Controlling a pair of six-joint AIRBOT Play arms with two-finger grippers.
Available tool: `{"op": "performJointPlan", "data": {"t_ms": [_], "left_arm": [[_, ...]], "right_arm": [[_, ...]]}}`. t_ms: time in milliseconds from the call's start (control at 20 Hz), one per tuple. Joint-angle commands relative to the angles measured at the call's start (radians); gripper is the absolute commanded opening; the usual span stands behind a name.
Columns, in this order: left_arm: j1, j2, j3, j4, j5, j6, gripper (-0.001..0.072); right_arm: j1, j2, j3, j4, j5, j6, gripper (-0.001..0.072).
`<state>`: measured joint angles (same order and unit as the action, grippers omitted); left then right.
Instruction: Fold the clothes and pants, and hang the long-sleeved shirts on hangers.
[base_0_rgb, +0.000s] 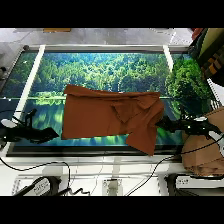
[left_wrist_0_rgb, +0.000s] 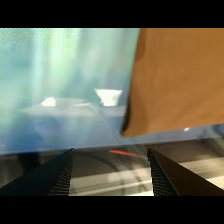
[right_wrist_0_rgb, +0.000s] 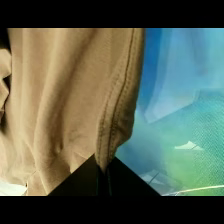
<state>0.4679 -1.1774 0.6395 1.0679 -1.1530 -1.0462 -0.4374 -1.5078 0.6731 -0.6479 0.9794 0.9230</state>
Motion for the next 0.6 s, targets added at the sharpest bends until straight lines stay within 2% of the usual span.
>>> {"op": "performJointPlan", "data": {"t_ms": [0,250,300,350,450,550], "left_arm": [[0.001,-0.04,-0.035,-0.087,0.015,0.043,0.0518],[0.0,-0.158,-0.035,-0.125,0.012,0.087,0.0517],[0.0,-0.177,-0.035,-0.143,0.013,0.107,0.05],[0.0,-0.192,-0.035,-0.164,0.015,0.125,0.0447],[0.0,-0.216,-0.035,-0.207,0.016,0.14,0.0443],[0.0,-0.222,-0.035,-0.209,0.02,0.151,0.0303]], "right_arm": [[0.002,0.0,0.001,-0.011,-0.003,0.0,0.0017],[0.002,0.0,0.001,-0.01,0.001,0.002,0.0017],[0.002,0.0,0.001,-0.01,0.003,0.002,0.0017],[0.002,0.0,0.001,-0.01,0.004,0.002,0.0017],[0.002,0.0,0.001,-0.01,0.005,0.002,0.0017],[0.002,0.002,0.001,-0.01,0.008,0.002,0.0017]]}}
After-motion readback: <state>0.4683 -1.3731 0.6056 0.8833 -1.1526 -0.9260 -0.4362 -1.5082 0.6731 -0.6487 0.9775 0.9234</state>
